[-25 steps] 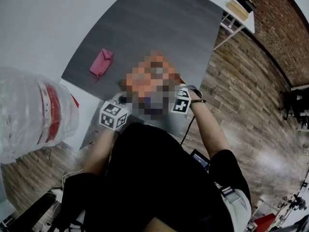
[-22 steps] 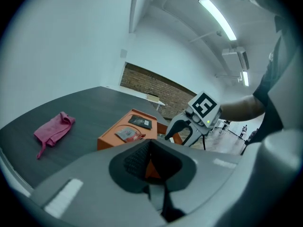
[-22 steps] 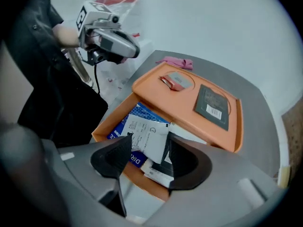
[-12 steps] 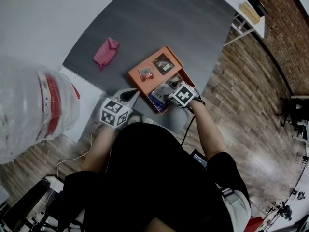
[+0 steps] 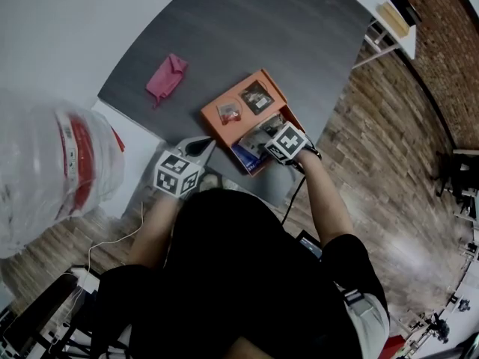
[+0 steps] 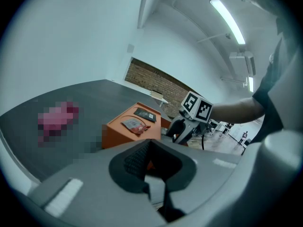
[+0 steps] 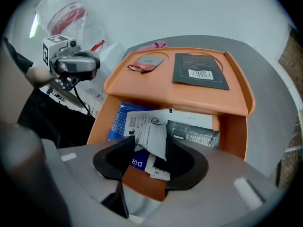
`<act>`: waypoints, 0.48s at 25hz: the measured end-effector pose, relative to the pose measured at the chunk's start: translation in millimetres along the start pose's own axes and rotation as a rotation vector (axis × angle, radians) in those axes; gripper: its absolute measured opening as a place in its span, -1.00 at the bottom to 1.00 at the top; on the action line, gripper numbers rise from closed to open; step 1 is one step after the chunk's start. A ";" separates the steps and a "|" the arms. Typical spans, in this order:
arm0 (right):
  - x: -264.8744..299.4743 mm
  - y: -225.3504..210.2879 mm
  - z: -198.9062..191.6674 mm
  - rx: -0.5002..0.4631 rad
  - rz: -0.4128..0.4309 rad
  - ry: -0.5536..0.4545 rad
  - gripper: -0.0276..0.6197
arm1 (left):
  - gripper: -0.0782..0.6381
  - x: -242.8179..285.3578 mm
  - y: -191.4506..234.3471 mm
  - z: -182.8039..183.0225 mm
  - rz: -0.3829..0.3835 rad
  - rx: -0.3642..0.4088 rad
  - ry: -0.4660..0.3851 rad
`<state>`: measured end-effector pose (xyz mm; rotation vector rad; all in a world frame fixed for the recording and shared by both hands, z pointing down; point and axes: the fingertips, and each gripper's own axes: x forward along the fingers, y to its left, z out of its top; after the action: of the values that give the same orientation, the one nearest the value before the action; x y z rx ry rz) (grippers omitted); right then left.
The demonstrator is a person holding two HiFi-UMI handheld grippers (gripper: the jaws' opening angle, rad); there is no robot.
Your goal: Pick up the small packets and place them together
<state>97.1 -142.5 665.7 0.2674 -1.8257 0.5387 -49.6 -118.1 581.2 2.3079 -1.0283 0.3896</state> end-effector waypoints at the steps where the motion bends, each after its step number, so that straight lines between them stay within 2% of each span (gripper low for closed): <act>1: -2.0 1.4 0.0 0.002 0.009 -0.007 -0.27 | -0.78 0.8 -0.1 0.0 -0.001 0.001 0.001; 8: -13.3 2.8 -5.6 -0.014 0.013 -0.029 -0.30 | -0.78 7.7 -3.7 3.9 -0.018 0.016 0.010; 12: -20.8 2.6 -2.4 -0.013 -0.012 -0.061 -0.54 | -0.78 10.9 -4.9 5.1 -0.031 0.025 0.017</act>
<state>104.5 -140.8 646.0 0.2888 -1.8845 0.5155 -38.5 -125.0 580.5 2.3358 -0.9840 0.4109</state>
